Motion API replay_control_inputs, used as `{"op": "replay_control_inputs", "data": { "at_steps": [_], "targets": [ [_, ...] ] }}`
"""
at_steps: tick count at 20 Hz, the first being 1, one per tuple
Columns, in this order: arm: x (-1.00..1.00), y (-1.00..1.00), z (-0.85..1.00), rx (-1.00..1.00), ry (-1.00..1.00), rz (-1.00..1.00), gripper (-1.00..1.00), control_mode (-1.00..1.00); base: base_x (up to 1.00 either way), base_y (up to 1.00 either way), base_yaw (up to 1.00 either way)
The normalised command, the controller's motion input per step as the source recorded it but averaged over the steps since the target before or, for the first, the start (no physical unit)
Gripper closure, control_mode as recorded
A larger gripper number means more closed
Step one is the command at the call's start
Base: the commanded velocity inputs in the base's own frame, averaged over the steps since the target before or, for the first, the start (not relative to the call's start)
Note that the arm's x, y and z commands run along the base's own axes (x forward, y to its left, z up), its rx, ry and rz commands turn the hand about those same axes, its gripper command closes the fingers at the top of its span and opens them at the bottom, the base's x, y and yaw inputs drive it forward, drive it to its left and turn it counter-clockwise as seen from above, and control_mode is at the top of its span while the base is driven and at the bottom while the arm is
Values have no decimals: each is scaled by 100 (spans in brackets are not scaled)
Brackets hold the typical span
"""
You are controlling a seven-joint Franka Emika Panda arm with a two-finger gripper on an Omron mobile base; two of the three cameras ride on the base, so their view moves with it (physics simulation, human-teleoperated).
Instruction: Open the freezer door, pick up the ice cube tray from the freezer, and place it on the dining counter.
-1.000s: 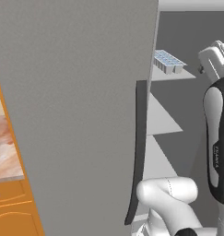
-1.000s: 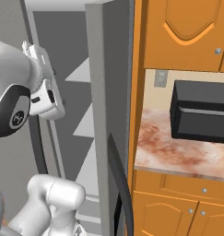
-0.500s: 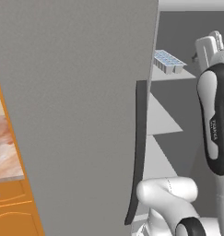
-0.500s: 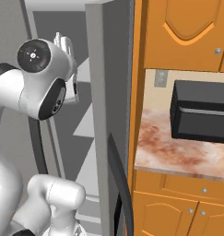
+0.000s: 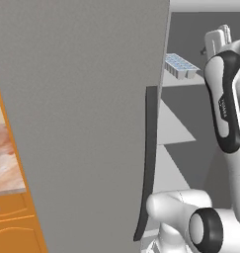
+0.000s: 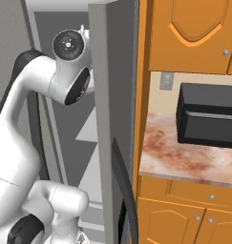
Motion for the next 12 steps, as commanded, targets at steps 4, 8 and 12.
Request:
{"op": "replay_control_inputs", "data": {
  "at_steps": [4, 8, 12],
  "targets": [
    [50, -2, -6, 0, 0, 0, -100, -100, 0, 0, 0],
    [35, -1, -26, 0, 0, 0, -100, -100, 0, 0, 0],
    [31, -4, -24, 0, 0, 0, -100, -100, 0, 0, 0]
  ]
}}
